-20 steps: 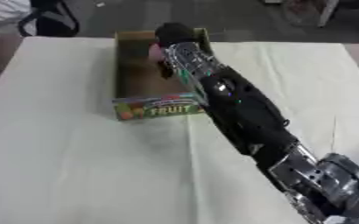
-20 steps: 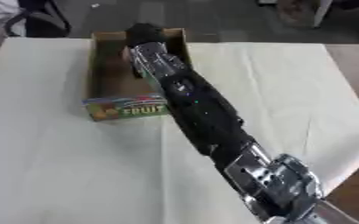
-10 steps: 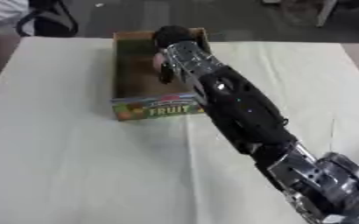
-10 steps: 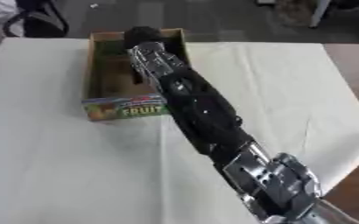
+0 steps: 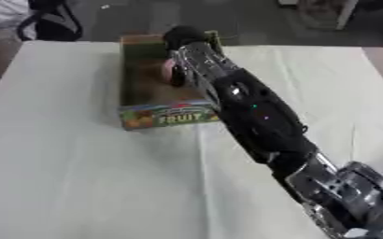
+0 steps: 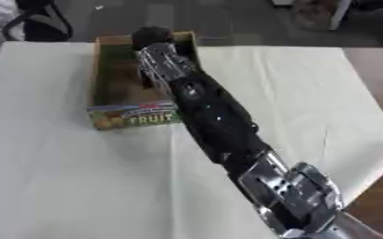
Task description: Pick up objects on the table and place them in the box.
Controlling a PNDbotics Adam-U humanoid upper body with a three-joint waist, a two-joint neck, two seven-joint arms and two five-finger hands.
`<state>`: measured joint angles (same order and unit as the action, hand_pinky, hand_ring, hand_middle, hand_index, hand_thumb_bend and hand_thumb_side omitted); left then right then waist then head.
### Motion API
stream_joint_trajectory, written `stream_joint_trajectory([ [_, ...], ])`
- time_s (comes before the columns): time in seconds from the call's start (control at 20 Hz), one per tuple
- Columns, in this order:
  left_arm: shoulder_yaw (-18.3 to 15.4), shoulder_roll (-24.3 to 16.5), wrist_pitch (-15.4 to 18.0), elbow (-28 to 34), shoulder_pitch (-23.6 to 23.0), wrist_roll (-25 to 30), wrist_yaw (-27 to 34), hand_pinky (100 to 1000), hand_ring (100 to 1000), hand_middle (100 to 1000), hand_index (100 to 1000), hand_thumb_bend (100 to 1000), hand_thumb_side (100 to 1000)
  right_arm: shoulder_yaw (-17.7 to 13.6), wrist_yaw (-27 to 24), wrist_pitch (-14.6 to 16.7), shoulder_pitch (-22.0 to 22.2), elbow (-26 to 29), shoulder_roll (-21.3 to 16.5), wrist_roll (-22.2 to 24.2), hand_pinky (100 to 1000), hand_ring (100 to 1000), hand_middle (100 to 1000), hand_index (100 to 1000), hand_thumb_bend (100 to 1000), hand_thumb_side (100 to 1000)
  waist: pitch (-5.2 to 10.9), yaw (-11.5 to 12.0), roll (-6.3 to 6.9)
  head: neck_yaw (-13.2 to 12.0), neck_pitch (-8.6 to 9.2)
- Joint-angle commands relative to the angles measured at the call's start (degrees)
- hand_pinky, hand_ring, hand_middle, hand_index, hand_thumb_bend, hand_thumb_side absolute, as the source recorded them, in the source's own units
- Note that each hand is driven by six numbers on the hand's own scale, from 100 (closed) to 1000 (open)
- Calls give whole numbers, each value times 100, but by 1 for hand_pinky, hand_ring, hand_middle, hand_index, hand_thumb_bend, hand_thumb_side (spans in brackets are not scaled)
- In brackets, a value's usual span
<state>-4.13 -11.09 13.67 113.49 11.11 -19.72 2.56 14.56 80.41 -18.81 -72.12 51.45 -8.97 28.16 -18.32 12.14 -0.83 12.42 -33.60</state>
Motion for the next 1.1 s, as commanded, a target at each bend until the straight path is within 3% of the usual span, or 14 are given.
stream_joint_trajectory([
  [0.05, -26, -83, 7, 110, 37, -7, 23, 594, 622, 595, 759, 100, 672, 27, -127, -20, -152, 394, -203, -41, 860, 908, 699, 838, 404, 100, 146, -2, 31, -20, 54],
  [0.35, -47, -96, 9, 110, 46, -37, 12, 594, 622, 595, 759, 100, 672, 254, -637, -196, 55, 1733, -738, -6, 832, 889, 653, 826, 423, 159, 143, -55, 12, -89, 47],
  [0.6, -62, -98, 22, 110, 52, -58, 8, 594, 622, 595, 759, 100, 671, 343, -936, -341, 348, 3029, -946, 184, 807, 878, 634, 825, 435, 217, 145, -91, 33, -140, 52],
  [0.8, -73, -101, 33, 110, 65, -76, 11, 593, 622, 596, 759, 100, 670, 219, -1308, -514, 726, 4033, -1149, 247, 757, 851, 604, 812, 436, 295, 147, -129, 48, -164, 65],
  [1.1, -90, -109, 52, 110, 82, -105, 10, 592, 622, 595, 759, 100, 669, -5, -1907, -820, 1449, 5672, -1553, -25, 720, 827, 583, 798, 409, 378, 141, -177, 65, -211, 55],
])
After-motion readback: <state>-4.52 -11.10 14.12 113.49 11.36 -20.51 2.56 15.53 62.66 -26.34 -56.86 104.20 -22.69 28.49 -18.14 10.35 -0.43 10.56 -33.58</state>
